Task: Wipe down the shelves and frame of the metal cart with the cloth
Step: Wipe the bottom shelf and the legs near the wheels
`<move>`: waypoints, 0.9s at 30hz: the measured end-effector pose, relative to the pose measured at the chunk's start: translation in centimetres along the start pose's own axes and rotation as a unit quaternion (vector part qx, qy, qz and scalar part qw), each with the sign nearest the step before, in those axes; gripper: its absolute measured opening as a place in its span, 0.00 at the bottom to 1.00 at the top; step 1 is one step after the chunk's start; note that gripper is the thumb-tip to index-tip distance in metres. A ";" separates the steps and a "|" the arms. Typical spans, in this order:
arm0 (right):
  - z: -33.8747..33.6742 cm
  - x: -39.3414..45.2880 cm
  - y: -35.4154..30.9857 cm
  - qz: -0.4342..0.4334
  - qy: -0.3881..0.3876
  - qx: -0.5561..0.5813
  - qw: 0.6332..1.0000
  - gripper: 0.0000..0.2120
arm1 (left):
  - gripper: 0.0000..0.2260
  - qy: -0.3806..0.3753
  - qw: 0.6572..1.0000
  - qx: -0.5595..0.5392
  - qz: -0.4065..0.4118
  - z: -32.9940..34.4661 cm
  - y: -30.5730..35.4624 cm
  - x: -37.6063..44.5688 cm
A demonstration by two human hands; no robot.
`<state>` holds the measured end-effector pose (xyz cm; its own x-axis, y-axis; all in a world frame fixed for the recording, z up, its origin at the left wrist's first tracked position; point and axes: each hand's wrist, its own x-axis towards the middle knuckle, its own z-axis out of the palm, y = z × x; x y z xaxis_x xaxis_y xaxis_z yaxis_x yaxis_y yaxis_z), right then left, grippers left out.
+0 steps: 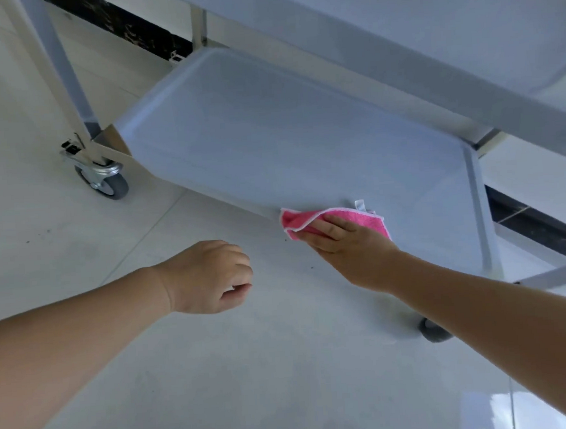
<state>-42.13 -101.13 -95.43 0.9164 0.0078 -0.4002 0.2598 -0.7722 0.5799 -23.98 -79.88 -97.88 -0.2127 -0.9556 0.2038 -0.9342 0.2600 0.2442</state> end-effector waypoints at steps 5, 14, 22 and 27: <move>3.4 -5.2 0.1 0.004 -0.029 0.049 0.998 0.28 | 0.13 -0.028 0.998 0.010 0.053 0.5 3.5 3.5; 7.8 -11.6 -0.1 0.043 -0.083 0.073 0.993 0.36 | 0.13 -0.039 0.993 0.004 0.112 1.2 7.5 8.8; 9.5 -16.6 0.4 0.050 -0.139 0.076 0.986 0.46 | 0.12 -0.040 0.990 0.004 0.138 2.2 9.2 12.4; 9.8 -18.3 0.5 0.064 -0.143 0.081 0.984 0.37 | 0.11 -0.041 0.991 -0.001 0.130 2.2 10.2 14.5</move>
<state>-61.76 -107.89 -94.82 0.8097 -0.2577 -0.5272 0.0738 -0.8466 0.5271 -37.26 -91.42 -94.51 -0.4694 -0.8641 0.1816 -0.8439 0.4996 0.1957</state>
